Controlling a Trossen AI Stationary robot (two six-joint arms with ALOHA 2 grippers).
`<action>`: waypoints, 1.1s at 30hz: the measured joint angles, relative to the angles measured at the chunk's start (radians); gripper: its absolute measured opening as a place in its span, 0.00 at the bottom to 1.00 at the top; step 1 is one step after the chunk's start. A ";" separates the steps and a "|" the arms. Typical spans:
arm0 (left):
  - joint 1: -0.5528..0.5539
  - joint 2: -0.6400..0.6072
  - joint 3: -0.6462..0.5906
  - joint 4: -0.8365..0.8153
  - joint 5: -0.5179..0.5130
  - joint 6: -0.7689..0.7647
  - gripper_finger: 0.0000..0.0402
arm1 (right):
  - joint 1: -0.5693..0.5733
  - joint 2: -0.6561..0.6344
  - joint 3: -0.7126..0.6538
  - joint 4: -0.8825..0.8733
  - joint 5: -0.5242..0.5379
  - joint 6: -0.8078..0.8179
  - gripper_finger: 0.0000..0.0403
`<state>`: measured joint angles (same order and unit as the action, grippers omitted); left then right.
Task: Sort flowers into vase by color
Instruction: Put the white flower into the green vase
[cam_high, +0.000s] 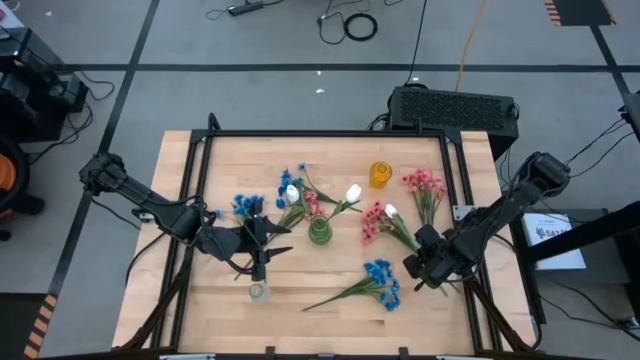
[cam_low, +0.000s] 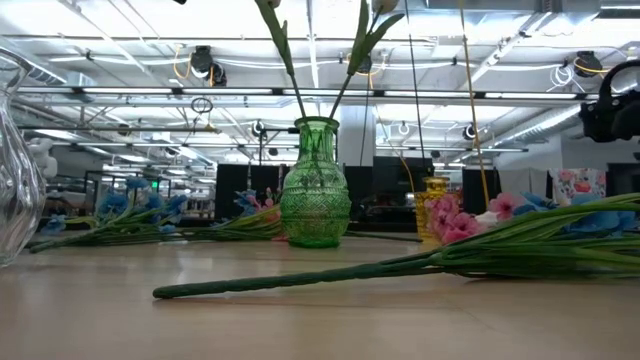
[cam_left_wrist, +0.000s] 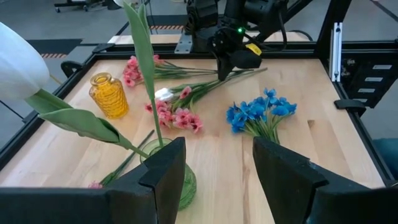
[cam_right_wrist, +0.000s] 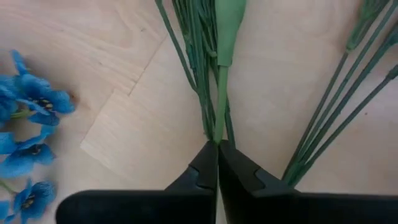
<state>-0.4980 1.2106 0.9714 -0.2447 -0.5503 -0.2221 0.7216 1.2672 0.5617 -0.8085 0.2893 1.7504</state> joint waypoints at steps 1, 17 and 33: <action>0.000 0.000 0.000 0.000 0.000 0.001 0.48 | 0.000 -0.007 0.002 -0.006 -0.001 0.000 0.00; 0.000 0.000 0.000 0.000 -0.003 -0.001 0.48 | 0.000 -0.117 0.318 -0.308 0.183 -0.245 0.00; 0.000 0.000 0.000 0.106 -0.046 0.001 0.48 | 0.122 -0.362 0.352 -0.005 0.417 -0.718 0.00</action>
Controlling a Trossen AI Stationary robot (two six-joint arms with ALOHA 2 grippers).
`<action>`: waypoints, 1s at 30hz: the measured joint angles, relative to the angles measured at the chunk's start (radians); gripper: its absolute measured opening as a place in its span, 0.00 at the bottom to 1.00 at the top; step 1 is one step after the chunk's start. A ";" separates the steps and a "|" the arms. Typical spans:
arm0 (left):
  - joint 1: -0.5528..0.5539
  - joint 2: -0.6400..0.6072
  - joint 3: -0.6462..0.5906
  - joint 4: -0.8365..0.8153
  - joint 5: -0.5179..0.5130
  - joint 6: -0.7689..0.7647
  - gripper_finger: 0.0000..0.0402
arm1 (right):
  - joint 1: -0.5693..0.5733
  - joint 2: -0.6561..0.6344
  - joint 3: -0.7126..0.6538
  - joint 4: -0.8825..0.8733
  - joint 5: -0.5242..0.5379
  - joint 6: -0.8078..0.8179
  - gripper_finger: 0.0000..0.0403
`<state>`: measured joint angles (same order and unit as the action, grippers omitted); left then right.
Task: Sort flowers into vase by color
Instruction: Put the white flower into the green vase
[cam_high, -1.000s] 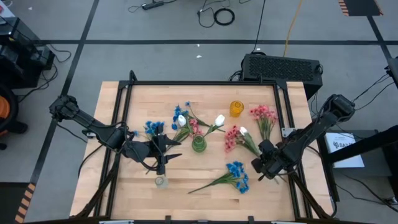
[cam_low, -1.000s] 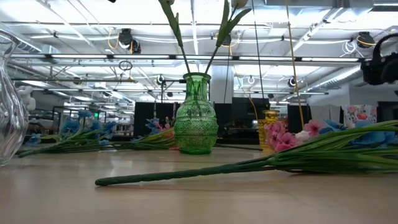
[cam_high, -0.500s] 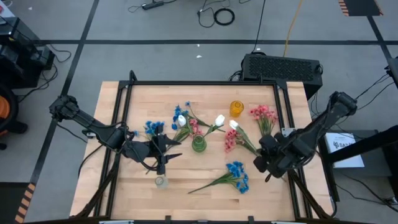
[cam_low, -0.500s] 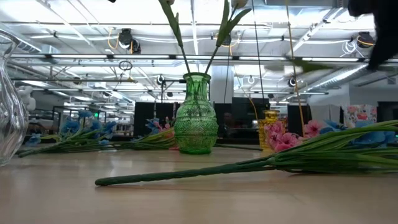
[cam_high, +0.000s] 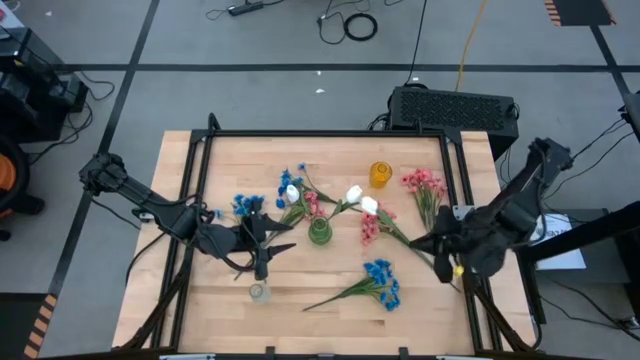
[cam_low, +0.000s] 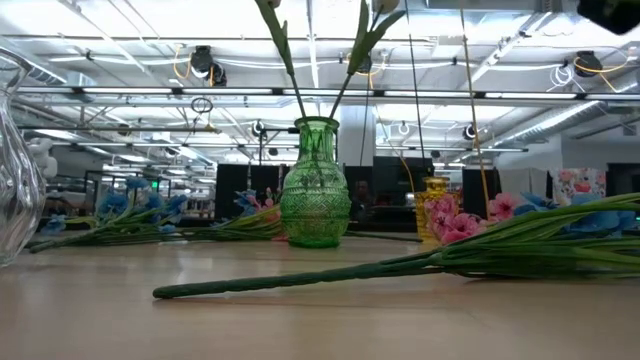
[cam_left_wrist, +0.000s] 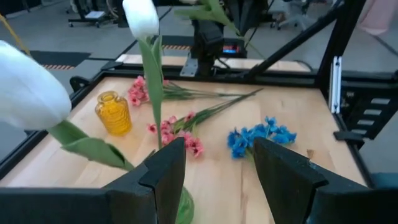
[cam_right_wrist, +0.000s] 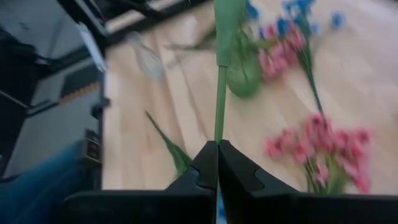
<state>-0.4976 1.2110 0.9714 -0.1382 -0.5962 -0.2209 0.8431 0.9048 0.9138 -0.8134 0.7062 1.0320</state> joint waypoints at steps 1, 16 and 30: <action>0.000 0.000 0.000 0.012 0.001 0.000 0.48 | 0.007 -0.008 0.000 0.023 0.016 -0.029 0.00; 0.013 0.071 0.000 0.383 0.042 0.133 0.48 | -0.008 0.005 -0.086 0.742 0.232 -0.782 0.00; 0.040 0.215 -0.001 0.686 0.076 0.227 0.58 | -0.263 0.249 -0.228 1.725 -0.098 -1.227 0.00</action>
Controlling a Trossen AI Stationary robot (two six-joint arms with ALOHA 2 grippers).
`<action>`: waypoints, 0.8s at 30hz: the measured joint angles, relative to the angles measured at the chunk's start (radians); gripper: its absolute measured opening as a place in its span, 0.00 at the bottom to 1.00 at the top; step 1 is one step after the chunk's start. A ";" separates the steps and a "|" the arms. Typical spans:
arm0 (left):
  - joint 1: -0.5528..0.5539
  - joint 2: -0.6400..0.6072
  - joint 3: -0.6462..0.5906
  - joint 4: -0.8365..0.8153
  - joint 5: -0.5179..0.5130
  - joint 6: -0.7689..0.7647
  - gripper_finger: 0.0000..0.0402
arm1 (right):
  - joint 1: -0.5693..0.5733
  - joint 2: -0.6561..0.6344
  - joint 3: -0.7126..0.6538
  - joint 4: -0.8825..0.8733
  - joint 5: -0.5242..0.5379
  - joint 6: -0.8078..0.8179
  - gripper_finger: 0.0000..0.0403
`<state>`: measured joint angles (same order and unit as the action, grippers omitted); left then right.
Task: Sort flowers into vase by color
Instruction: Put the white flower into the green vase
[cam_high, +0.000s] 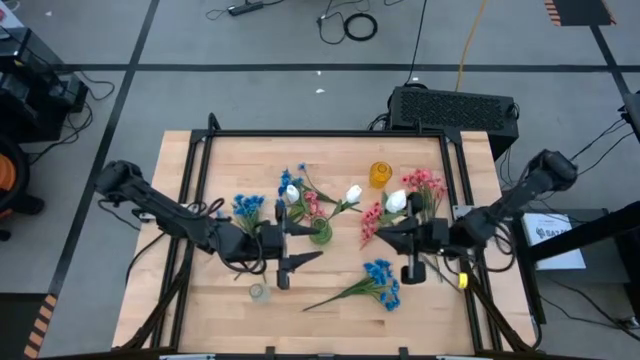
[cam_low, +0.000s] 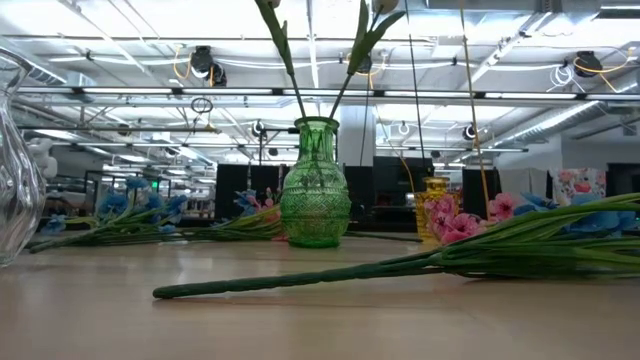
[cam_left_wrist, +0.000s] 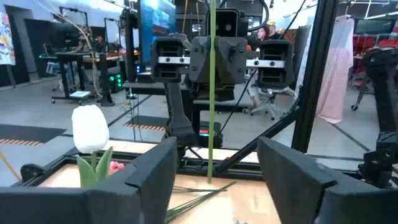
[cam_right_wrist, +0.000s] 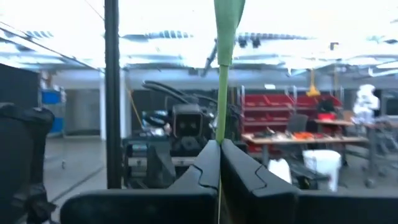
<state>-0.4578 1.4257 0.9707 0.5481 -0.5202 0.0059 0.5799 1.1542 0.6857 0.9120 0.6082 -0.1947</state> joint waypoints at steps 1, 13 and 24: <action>0.000 0.006 0.000 0.001 0.000 -0.001 0.61 | -0.018 0.018 0.000 0.024 -0.030 0.009 0.00; 0.045 0.092 0.000 0.059 0.062 -0.017 0.78 | -0.162 0.220 0.006 0.228 -0.275 0.122 0.00; 0.087 0.133 0.000 0.080 0.184 -0.071 0.72 | -0.175 0.256 0.025 0.237 -0.301 0.102 0.00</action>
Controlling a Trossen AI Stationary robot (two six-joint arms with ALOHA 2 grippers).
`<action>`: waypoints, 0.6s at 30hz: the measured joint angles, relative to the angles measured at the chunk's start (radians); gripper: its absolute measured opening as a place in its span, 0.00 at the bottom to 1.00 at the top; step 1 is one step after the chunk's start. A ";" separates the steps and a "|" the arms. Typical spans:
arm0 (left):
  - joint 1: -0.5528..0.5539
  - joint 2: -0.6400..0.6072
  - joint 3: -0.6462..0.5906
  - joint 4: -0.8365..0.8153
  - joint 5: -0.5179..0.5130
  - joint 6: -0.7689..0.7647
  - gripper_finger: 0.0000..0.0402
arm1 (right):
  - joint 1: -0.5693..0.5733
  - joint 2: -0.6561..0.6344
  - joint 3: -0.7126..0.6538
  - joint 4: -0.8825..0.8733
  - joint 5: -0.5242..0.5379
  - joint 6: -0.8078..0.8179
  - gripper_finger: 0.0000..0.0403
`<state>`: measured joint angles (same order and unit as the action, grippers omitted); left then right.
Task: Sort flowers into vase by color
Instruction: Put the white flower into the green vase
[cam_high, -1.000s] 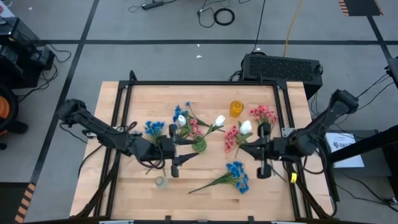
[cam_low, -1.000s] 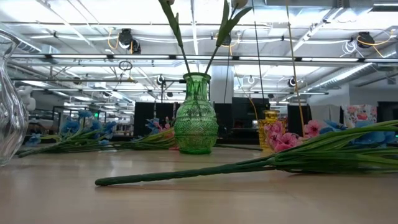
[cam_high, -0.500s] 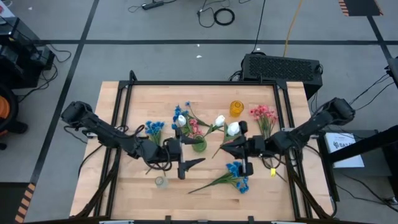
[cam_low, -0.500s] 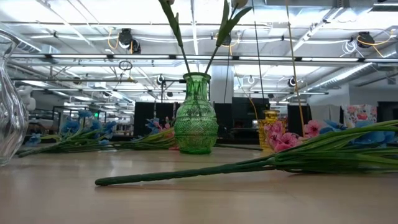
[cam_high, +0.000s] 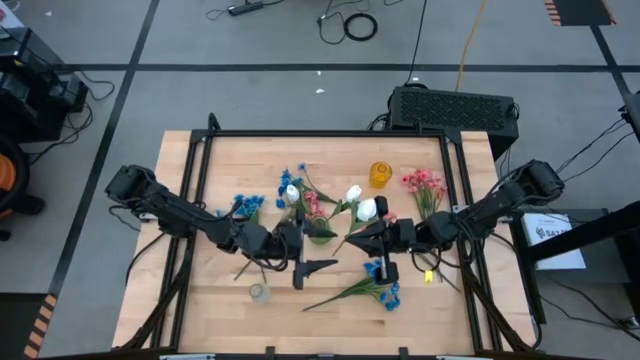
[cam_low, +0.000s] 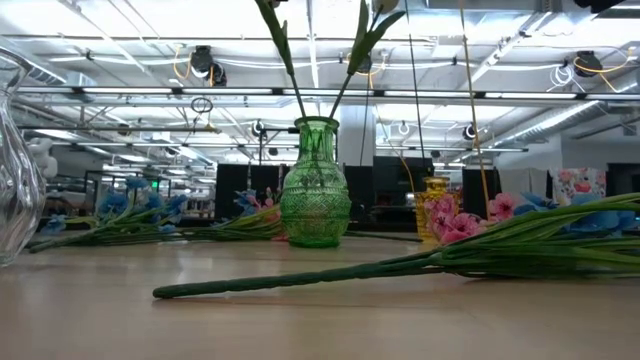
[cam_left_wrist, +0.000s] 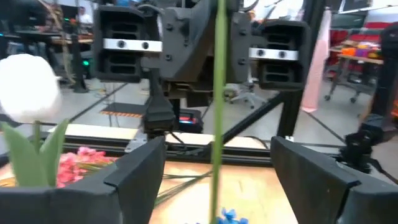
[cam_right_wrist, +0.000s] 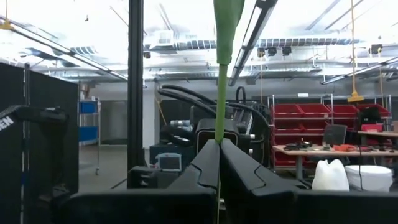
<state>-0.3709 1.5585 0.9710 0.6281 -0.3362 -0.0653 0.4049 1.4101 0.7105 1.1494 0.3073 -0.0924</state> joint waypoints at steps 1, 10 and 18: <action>0.003 0.000 0.000 0.000 0.007 -0.001 0.70 | 0.000 0.000 0.000 -0.001 0.000 -0.006 0.00; 0.023 0.000 0.001 -0.035 0.058 -0.008 0.49 | -0.005 0.000 0.000 -0.001 0.003 -0.053 0.00; 0.024 0.000 0.001 -0.046 0.112 -0.008 0.29 | -0.013 0.000 0.000 -0.017 0.004 -0.067 0.00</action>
<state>-0.3471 1.5585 0.9718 0.5821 -0.2237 -0.0736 0.3916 1.4101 0.7109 1.1322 0.3111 -0.1589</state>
